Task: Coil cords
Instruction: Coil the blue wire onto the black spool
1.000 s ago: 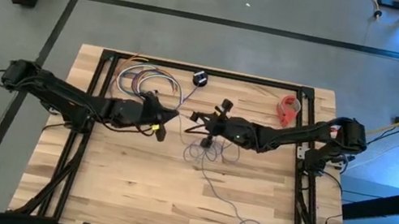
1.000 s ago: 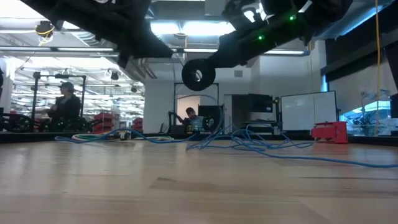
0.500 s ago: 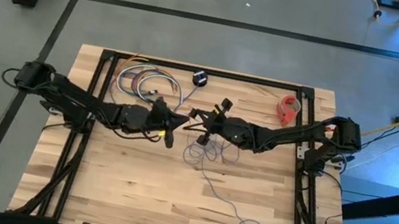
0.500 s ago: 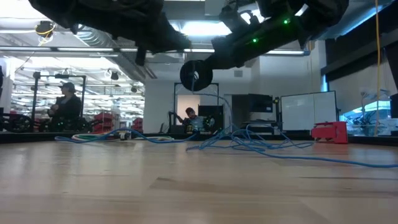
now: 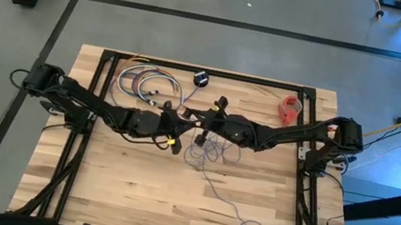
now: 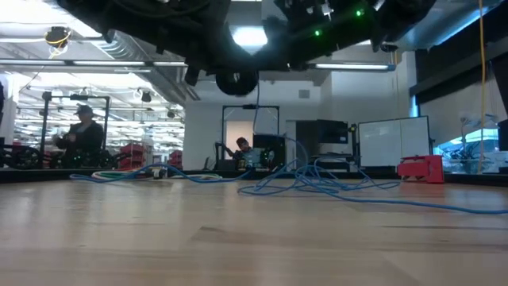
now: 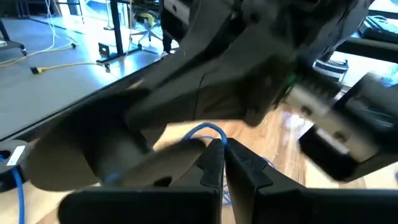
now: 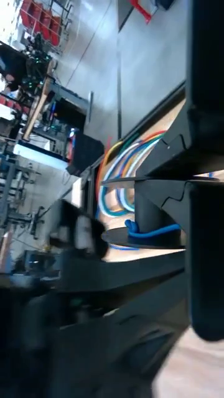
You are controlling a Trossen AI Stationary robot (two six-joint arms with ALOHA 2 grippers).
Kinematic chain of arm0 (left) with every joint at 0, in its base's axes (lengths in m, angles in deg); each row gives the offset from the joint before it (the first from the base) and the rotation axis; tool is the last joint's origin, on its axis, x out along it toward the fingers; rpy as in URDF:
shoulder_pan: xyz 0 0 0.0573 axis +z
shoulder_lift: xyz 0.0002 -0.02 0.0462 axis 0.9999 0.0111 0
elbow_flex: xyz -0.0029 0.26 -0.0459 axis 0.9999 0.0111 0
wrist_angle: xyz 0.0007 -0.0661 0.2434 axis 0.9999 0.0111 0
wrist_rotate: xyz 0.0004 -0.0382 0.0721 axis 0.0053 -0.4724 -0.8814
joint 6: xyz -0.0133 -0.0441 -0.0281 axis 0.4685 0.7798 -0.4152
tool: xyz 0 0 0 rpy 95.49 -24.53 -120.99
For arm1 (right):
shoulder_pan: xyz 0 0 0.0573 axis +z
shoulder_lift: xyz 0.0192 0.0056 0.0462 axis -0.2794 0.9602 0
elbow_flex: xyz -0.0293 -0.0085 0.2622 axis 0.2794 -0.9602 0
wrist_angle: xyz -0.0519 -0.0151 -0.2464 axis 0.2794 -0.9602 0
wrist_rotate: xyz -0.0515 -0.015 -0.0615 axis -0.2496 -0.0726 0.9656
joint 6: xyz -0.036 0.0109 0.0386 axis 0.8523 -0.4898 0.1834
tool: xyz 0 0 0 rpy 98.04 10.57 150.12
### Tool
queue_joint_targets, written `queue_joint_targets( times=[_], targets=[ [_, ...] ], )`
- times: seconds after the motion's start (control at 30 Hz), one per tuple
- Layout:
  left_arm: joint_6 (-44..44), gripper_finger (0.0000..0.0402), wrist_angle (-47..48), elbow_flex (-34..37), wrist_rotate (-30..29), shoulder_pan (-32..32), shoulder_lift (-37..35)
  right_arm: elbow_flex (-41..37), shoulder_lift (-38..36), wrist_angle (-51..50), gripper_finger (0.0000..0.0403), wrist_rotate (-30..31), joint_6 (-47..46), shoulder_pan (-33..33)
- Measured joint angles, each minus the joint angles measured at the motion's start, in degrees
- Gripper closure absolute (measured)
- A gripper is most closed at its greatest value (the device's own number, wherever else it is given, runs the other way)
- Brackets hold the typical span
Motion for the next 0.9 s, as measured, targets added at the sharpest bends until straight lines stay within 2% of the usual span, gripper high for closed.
queue_joint_targets(
  times=[0.27, 0.6, 0.9],
  targets=[
    [-0.6, 0.0395, 1.5, 0.0, -0.5, 0.0, 0.0, 3.0, -2.8, -1.6, 0.0398, -2.5, -1.3, 0.1],
    [-2.2, 0.0394, 2.5, -0.1, -0.5, 0.4, -0.2, 3.2, -9.1, -9.3, 0.0398, -2.8, -1.9, 0.1],
    [-3.4, 0.0394, 2.7, -0.1, -0.3, 1.0, -0.1, 3.3, -13.2, -10.7, 0.0398, -3.0, -1.4, 0.1]
  ],
)
